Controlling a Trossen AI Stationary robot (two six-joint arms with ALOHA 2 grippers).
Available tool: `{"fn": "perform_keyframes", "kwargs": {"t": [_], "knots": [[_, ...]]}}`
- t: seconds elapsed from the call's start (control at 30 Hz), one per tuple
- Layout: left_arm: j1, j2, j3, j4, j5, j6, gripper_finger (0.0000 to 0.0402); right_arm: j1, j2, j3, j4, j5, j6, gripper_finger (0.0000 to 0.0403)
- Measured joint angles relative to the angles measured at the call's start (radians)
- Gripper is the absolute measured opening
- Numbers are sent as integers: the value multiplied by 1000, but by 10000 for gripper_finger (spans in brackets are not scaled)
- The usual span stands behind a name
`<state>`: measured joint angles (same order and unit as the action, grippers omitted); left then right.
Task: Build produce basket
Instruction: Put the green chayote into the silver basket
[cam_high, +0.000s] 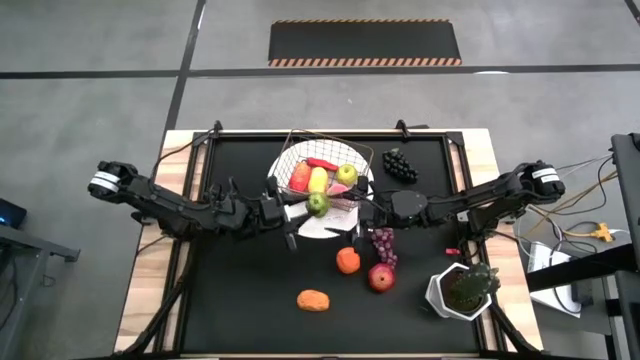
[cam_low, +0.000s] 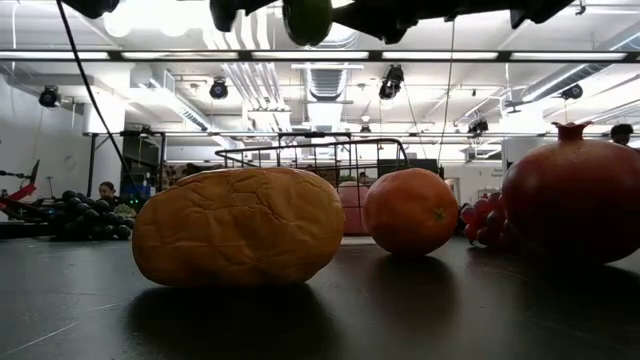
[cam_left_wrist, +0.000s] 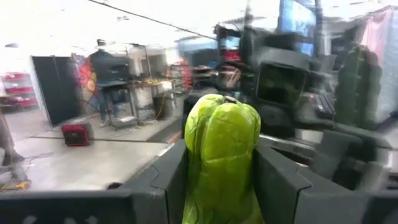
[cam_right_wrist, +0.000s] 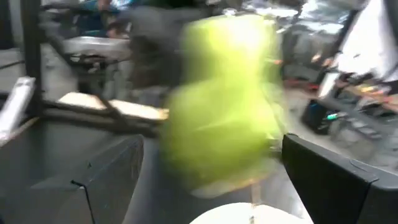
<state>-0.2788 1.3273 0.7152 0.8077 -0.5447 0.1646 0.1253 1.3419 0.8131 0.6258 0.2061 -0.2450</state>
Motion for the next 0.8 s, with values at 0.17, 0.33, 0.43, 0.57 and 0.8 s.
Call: {"fn": "perform_keyframes", "kwargs": {"t": [0.17,0.33,0.43,0.57,0.8], "knots": [[-2,3,0,-3,16,0,128,-3,-3,1,14,11,-19,363],[-1,19,12,21,12,3,128,-9,3,2,31,-20,-35,363],[1,42,21,49,12,7,128,-8,8,2,41,-29,-37,349],[7,66,28,60,5,29,135,-10,8,3,33,-52,-35,295],[9,78,26,100,1,35,178,-10,7,7,19,-69,-30,221]]}}
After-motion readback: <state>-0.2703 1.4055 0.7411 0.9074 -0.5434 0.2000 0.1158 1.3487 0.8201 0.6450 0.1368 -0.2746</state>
